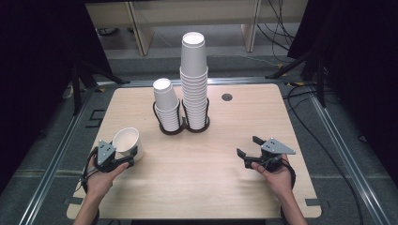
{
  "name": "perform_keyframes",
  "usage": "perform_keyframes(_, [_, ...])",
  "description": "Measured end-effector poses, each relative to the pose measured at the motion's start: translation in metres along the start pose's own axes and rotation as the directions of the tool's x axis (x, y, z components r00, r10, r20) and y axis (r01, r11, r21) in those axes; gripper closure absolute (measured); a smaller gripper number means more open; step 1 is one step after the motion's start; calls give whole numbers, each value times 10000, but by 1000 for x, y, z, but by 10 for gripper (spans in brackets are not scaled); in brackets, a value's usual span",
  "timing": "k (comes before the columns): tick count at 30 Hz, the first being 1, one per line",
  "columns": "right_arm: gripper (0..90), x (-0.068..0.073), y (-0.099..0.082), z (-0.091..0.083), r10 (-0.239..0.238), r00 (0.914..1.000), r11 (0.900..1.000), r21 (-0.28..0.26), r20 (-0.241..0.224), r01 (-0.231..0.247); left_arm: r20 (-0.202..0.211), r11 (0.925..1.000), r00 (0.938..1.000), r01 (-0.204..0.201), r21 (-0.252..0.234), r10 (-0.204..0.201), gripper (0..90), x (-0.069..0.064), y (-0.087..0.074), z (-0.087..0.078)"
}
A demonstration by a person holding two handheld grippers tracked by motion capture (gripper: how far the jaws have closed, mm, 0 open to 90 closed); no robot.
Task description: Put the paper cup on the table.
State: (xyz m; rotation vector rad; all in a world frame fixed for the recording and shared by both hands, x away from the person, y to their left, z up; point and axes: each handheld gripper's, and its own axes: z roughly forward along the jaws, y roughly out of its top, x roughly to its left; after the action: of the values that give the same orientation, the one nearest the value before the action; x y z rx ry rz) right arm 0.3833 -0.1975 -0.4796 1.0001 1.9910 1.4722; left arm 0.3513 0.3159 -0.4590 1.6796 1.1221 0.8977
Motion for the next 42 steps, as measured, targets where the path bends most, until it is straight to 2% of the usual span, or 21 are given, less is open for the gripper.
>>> perform_keyframes(1, [160,1,0,0,113,9999,9999,54,-23,-113,-46,9999,10000,-55,112,56,184,0,-1,0])
perform_keyframes(2, [160,0,0,1,-88,10000,9999,-68,-6,88,-60,10000,10000,-13,39,14,184,0,-2,1])
perform_keyframes(5, [160,0,0,1,-124,9999,9999,-104,-10,124,-101,9998,9999,14,212,-12,182,1,-3,2])
perform_keyframes(9, [160,-1,0,2,-367,9993,9991,-209,21,367,-38,9998,10000,66,193,-65,182,0,-4,3])
perform_keyframes(12, [160,0,0,2,-207,9998,9996,-174,-58,206,34,9998,10000,43,173,-44,181,-1,-4,5])
perform_keyframes(14, [160,-1,0,2,-254,9997,9995,-205,-67,252,32,9996,10000,21,298,-22,180,-2,-3,6])
perform_keyframes(16, [160,-1,0,2,-354,9994,9991,-212,10,354,132,9999,9999,90,137,-91,179,-3,-3,8])
perform_keyframes(18, [159,-1,0,2,-352,9994,9992,-203,12,352,151,9997,9999,24,228,-28,179,-5,-2,8])
perform_keyframes(21, [159,-1,0,2,-343,9994,9992,-196,-11,342,276,9999,9996,-39,110,36,178,-8,0,11])
perform_keyframes(22, [159,1,0,2,-63,10000,9999,-129,-76,62,273,9998,9996,-8,177,3,178,-9,1,11])
perform_keyframes(23, [160,-1,1,2,-353,9994,9992,-180,-51,352,323,9997,9995,-38,221,31,178,-10,1,12])
perform_keyframes(27, [159,1,1,1,-143,9998,9998,-116,-124,141,400,9999,9992,-54,138,48,176,-14,0,17])
perform_keyframes(28, [159,-1,1,2,-339,9994,9992,-198,-73,337,427,9998,9991,-50,174,43,175,-14,0,18])
perform_keyframes(29, [158,-1,1,1,-342,9994,9992,-202,-51,341,439,9998,9990,-46,198,37,174,-14,0,18])
perform_keyframes(30, [158,-1,1,2,-334,9994,9992,-214,-65,332,460,9998,9989,-51,183,42,173,-14,0,18])
perform_keyframes(31, [158,2,0,1,21,10000,9999,-133,-80,-22,456,9997,9990,-37,244,26,172,-13,0,18])
perform_keyframes(35, [158,-1,1,1,-288,9995,9995,-142,-96,286,561,9999,9984,31,97,-36,164,-12,-1,20])
perform_keyframes(37, [158,2,1,0,55,9998,10000,52,-193,-54,554,9999,9985,-23,166,14,160,-12,-1,20])
perform_keyframes(38, [157,1,2,0,-109,9999,9999,13,-112,109,585,9999,9983,-50,143,42,157,-12,-1,21])
perform_keyframes(42, [157,1,2,0,-77,9999,10000,25,-131,77,596,9999,9982,-30,114,23,148,-12,-1,21])
